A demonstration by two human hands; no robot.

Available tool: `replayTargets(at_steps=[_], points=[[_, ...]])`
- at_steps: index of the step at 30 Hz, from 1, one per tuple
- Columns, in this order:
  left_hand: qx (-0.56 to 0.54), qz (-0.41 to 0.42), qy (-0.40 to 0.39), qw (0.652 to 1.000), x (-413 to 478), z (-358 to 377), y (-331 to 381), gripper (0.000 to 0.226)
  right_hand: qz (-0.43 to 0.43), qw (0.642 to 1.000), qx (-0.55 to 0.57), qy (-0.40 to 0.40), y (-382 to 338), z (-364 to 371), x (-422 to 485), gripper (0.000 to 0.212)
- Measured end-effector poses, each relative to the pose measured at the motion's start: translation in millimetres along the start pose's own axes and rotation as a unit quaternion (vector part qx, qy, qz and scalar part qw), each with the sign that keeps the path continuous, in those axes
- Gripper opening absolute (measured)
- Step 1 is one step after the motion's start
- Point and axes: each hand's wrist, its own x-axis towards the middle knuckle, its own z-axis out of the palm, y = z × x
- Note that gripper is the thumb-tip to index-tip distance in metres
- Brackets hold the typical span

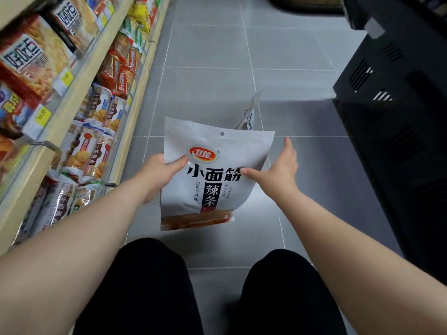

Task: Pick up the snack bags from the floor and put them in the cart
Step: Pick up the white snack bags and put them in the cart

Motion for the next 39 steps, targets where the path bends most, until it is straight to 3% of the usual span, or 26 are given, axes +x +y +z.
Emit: replayTargets(at_steps=[3,5,7,11,14,22,29,33,39], points=[[-0.036,-0.018,-0.004,0.999,-2,-7,-1,0.037,0.102,0.967,0.178,-0.154,12,5,6,0.111],[-0.048,-0.024,-0.015,0.998,-3,-10,-2,0.039,0.101,0.931,0.248,-0.248,18,7,10,0.086],[-0.06,-0.03,-0.016,0.998,-3,-14,-5,0.041,0.083,0.915,0.267,-0.292,19,10,12,0.067],[-0.134,-0.059,0.02,0.989,-6,-14,-12,0.039,0.102,0.913,0.309,-0.246,13,16,8,0.027],[-0.18,-0.052,0.033,0.982,-6,-5,-10,0.02,0.134,0.915,0.334,-0.18,5,21,8,0.014],[-0.174,-0.085,0.064,0.979,-34,-4,42,0.014,0.212,0.925,0.306,-0.075,-45,-21,-17,0.017],[-0.138,-0.122,0.023,0.983,-138,-38,168,0.03,0.261,0.915,0.295,-0.091,-145,-131,-77,0.028],[-0.114,-0.118,0.012,0.986,-190,-46,227,0.017,0.265,0.914,0.292,-0.099,-185,-189,-109,0.039],[-0.104,-0.088,-0.022,0.99,-263,-39,314,0.015,0.238,0.91,0.33,-0.085,-234,-290,-160,0.033]])
